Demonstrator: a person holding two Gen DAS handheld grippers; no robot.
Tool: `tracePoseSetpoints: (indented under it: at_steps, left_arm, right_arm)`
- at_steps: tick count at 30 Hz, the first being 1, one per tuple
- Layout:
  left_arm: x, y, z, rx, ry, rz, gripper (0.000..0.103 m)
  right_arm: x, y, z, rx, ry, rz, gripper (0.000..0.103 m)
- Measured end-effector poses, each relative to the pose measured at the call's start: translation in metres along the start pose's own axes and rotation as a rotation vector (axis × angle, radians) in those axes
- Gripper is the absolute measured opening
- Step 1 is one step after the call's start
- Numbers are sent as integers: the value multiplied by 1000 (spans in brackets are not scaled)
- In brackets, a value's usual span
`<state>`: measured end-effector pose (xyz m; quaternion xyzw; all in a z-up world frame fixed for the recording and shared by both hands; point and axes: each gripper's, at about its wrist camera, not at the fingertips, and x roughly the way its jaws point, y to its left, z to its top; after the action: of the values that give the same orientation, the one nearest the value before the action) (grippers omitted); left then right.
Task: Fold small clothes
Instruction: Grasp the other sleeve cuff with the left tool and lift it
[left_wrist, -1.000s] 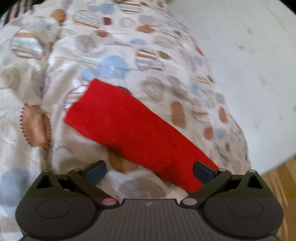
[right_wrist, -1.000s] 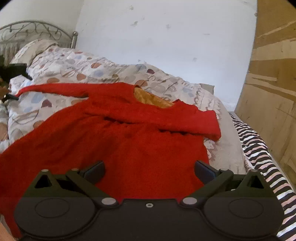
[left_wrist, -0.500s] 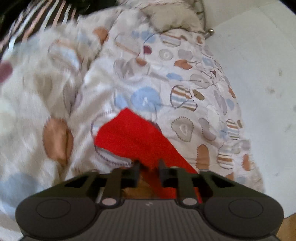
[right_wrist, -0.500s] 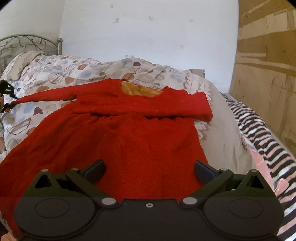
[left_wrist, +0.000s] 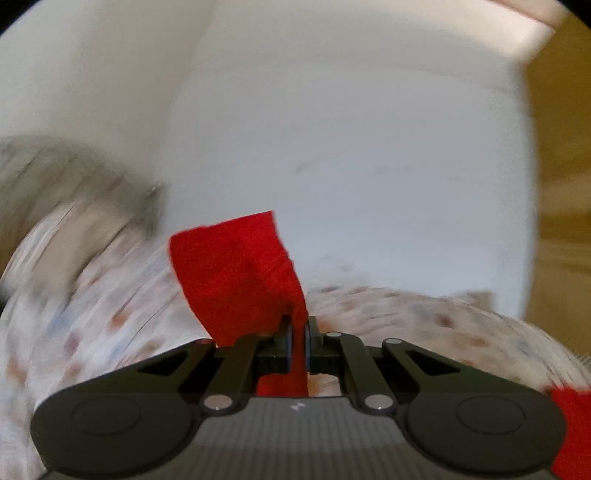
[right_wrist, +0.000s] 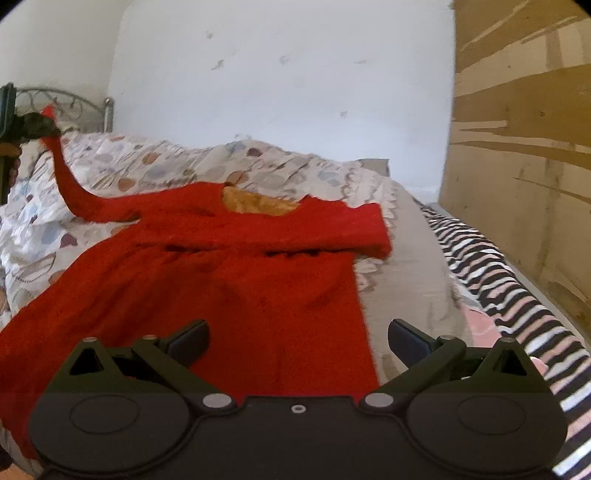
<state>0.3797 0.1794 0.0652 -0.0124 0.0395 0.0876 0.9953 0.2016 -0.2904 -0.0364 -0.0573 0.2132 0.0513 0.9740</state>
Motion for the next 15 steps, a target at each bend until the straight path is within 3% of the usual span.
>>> tracePoseSetpoints:
  at_steps: [2,5,10,15]
  left_arm:
    - [-7,-33,7,104,-35,-83,5]
    - [-17,-80,14,182,-50,-211,5]
    - [-23,-147,2,177,-11,-377,5]
    - [-34,-206,-41,197,73,-528,5]
  right_arm:
    - [-6,-6,-1,15,-10,-15,102]
    - [-17,-16,-2,33,-27,-47,103]
    - [-29,-38,-7,65,-31,-116,103]
    - [-35,-57,-16,125,-4,-168,103]
